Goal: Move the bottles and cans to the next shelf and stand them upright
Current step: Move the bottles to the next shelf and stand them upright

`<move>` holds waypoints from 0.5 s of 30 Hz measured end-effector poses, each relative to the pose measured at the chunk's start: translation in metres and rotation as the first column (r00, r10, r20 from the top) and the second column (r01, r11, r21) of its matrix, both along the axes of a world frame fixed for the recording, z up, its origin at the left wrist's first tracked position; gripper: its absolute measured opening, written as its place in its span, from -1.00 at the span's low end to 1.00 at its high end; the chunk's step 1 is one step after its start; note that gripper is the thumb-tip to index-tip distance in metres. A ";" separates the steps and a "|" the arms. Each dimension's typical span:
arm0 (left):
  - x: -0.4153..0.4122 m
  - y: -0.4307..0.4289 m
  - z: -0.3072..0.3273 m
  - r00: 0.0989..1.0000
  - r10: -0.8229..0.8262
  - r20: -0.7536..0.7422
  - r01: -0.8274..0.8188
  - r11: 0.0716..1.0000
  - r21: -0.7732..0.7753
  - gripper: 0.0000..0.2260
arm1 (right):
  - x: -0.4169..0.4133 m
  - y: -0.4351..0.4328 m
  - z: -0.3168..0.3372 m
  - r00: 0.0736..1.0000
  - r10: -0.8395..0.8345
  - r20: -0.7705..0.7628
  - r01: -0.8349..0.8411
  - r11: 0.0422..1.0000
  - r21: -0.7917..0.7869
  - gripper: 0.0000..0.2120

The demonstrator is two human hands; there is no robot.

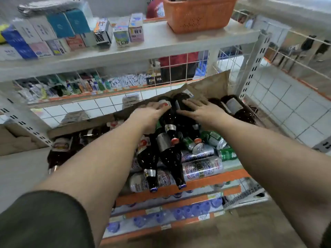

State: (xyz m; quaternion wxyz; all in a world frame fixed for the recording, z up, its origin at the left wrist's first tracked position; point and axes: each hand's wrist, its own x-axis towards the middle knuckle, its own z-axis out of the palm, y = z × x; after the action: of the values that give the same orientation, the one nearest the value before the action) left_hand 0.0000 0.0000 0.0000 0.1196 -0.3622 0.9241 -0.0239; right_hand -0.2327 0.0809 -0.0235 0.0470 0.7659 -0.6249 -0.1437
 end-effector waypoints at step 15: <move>-0.019 -0.020 -0.028 0.964 -0.261 -0.056 0.240 0.940 -0.242 -0.28 | -0.014 -0.011 -0.033 0.959 0.274 -0.076 -0.282 0.880 -0.383 -0.26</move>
State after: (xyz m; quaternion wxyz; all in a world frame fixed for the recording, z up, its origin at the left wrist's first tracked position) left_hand -0.0193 -0.0200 -0.0283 0.0319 -0.2539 0.9578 -0.1311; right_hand -0.2469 0.0694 -0.0567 0.2248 0.8212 -0.5243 -0.0156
